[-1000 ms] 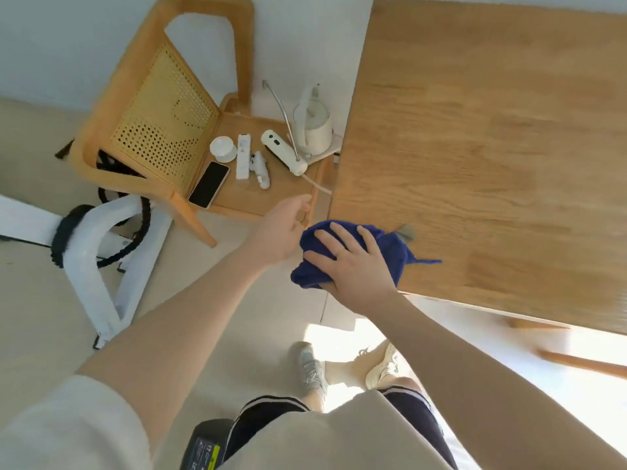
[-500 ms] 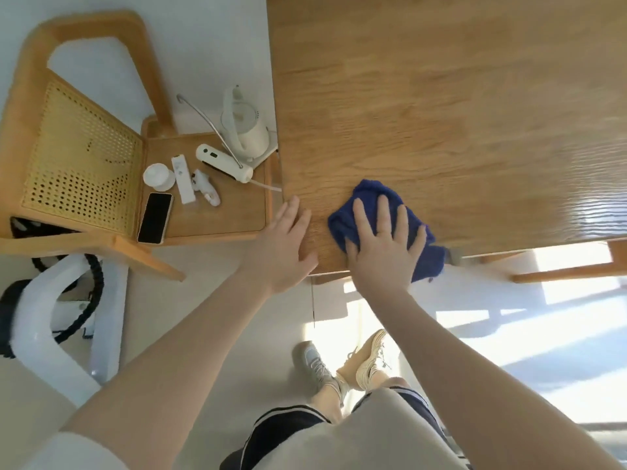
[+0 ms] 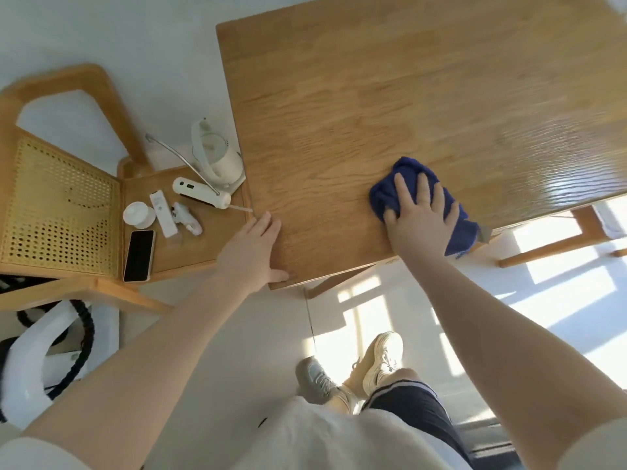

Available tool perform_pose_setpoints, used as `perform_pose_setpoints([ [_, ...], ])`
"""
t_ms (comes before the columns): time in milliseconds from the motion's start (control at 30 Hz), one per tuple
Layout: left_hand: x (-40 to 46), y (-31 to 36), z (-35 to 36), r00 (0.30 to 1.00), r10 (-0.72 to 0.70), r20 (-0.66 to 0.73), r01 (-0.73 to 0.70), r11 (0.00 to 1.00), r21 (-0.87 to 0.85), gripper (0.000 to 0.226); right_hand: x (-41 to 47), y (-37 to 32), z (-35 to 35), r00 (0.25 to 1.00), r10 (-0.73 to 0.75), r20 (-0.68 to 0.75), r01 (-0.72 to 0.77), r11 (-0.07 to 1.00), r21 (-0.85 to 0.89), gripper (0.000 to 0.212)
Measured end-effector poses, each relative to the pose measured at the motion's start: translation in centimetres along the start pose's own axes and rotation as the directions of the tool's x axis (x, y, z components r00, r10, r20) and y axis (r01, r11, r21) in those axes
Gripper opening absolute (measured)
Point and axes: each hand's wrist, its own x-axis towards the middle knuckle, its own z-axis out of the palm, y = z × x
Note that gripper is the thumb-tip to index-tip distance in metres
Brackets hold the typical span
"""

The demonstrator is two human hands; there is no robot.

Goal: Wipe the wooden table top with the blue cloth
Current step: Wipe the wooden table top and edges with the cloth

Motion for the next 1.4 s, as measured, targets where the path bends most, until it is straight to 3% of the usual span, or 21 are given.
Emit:
perform_pose_setpoints([
  [33, 0.0, 0.2, 0.0, 1.000, -0.013, 0.005, 0.013, 1.000, 0.000, 0.100, -0.5, -1.0, 0.2, 1.000, 0.004, -0.001, -0.004, 1.000, -0.007, 0.054],
  [100, 0.0, 0.9, -0.1, 0.999, -0.037, 0.009, 0.036, 0.999, 0.036, 0.105, -2.7, -3.2, 1.2, 0.990, -0.144, -0.004, 0.144, 0.989, -0.030, 0.055],
  [167, 0.1, 1.8, -0.2, 0.998, -0.059, -0.015, 0.060, 0.996, 0.062, 0.110, -5.1, -4.7, 2.3, 0.929, -0.371, 0.005, 0.370, 0.926, -0.072, 0.055],
  [267, 0.3, 3.8, -0.5, 0.992, -0.084, -0.090, 0.082, 0.996, -0.023, 0.113, -4.5, -3.8, 2.2, 0.856, -0.512, 0.063, 0.516, 0.854, -0.071, 0.053],
  [367, 1.2, 6.2, -0.9, 0.994, -0.029, -0.104, 0.018, 0.994, -0.106, 0.111, -1.0, -0.6, 1.1, 0.896, -0.443, 0.027, 0.443, 0.894, -0.062, 0.056],
  [500, 2.9, 9.7, -1.6, 0.994, 0.018, -0.106, -0.032, 0.991, -0.130, 0.103, 3.6, 6.9, -0.8, 0.983, -0.181, -0.029, 0.180, 0.983, -0.031, 0.057],
  [600, 4.1, 12.6, -2.0, 0.990, 0.032, -0.136, -0.052, 0.988, -0.148, 0.100, 5.5, 11.8, -2.3, 0.999, -0.017, -0.030, 0.017, 1.000, 0.000, 0.053],
  [667, 5.0, 14.7, -2.1, 0.987, 0.058, -0.152, -0.078, 0.988, -0.132, 0.101, 5.4, 12.3, -2.4, 1.000, 0.002, -0.020, -0.003, 1.000, -0.004, 0.051],
  [767, 6.1, 17.9, -1.8, 0.988, 0.067, -0.142, -0.084, 0.989, -0.122, 0.106, 3.2, 10.8, -2.0, 0.979, -0.205, -0.009, 0.204, 0.978, -0.039, 0.053],
  [833, 6.7, 19.4, -1.5, 0.990, 0.055, -0.133, -0.070, 0.991, -0.114, 0.109, 1.6, 10.1, -1.8, 0.916, -0.399, 0.044, 0.402, 0.913, -0.070, 0.055],
  [933, 7.1, 20.2, -1.4, 0.992, 0.033, -0.119, -0.044, 0.995, -0.093, 0.113, 2.4, 11.4, -2.1, 0.816, -0.570, 0.093, 0.575, 0.817, -0.042, 0.052],
  [1000, 7.0, 20.2, -1.6, 0.994, 0.009, -0.108, -0.017, 0.997, -0.074, 0.115, 4.8, 13.6, -2.4, 0.809, -0.584, 0.070, 0.588, 0.808, -0.043, 0.052],
  [1133, 7.2, 20.7, -2.0, 0.997, -0.022, -0.080, 0.016, 0.997, -0.070, 0.116, 9.3, 18.8, -3.9, 0.920, -0.389, 0.046, 0.390, 0.920, -0.030, 0.056],
  [1233, 7.2, 20.4, -1.7, 0.998, -0.012, -0.067, 0.003, 0.991, -0.131, 0.116, 9.9, 18.6, -4.1, 0.950, -0.313, 0.018, 0.313, 0.948, -0.061, 0.051],
  [1300, 7.1, 19.8, -1.4, 0.997, 0.019, -0.079, -0.035, 0.977, -0.208, 0.108, 9.3, 16.3, -4.1, 0.929, -0.365, 0.065, 0.369, 0.927, -0.066, 0.052],
  [1400, 6.8, 18.2, -2.0, 0.988, 0.077, -0.136, -0.114, 0.949, -0.292, 0.083, 7.8, 11.4, -3.7, 0.791, -0.586, 0.175, 0.603, 0.795, -0.065, 0.057],
])
